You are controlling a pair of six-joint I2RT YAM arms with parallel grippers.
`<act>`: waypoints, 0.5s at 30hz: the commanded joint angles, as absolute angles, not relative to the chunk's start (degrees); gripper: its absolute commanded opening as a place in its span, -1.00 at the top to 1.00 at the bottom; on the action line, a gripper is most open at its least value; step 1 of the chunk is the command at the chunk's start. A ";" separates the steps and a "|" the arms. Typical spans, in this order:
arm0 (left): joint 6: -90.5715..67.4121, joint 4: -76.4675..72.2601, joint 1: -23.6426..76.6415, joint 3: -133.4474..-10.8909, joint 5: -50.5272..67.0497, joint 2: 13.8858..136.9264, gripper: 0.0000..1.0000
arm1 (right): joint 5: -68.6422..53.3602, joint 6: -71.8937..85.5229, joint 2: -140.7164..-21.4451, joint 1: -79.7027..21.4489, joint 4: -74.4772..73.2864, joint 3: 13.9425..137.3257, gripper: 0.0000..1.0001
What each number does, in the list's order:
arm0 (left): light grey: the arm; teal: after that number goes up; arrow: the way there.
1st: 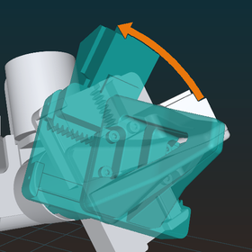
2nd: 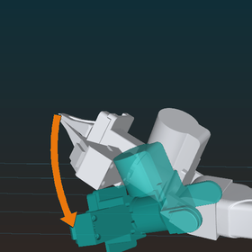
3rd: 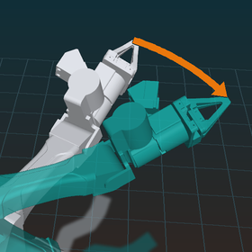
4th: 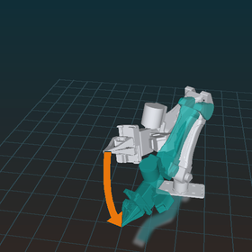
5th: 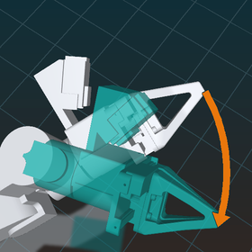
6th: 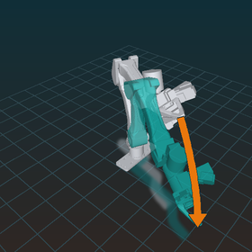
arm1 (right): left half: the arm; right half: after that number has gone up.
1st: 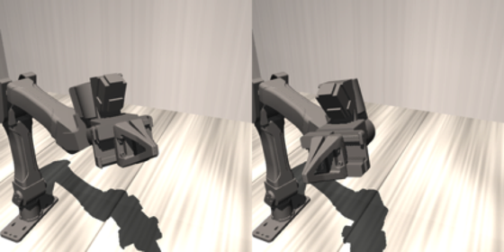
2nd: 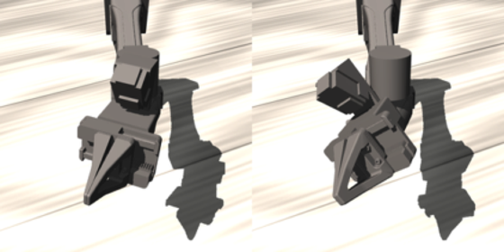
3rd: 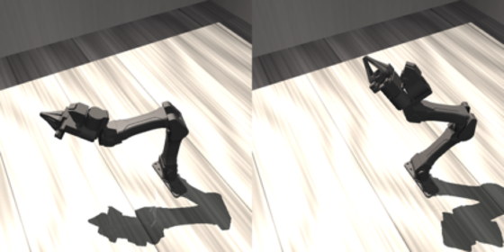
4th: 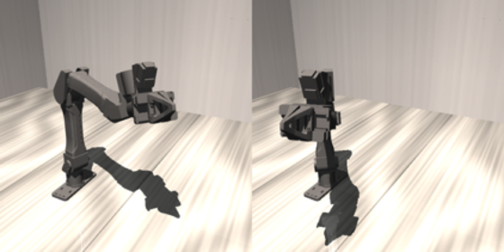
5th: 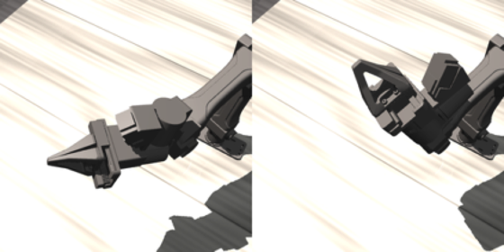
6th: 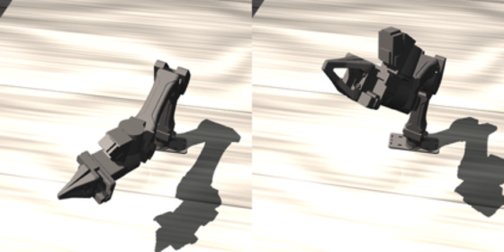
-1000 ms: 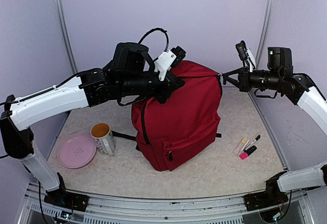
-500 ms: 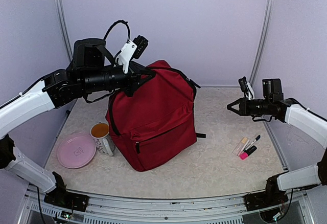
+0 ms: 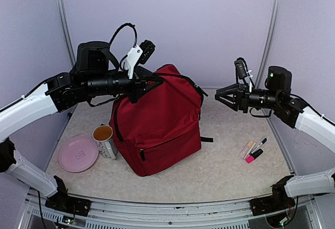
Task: Pack the student bag
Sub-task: Grab the largest pocket of the student bag.
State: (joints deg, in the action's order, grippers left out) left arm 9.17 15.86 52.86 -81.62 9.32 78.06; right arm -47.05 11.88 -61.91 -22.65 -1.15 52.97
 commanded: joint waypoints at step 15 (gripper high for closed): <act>10.21 10.76 54.31 -82.71 9.39 77.89 1.00 | -41.24 6.10 -73.77 -31.11 -3.27 63.86 0.11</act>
State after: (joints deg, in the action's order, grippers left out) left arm 9.50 15.86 53.78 -81.62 9.02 78.08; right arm -42.81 7.18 -73.52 -30.33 -1.85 62.74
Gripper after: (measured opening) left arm 0.034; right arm 0.452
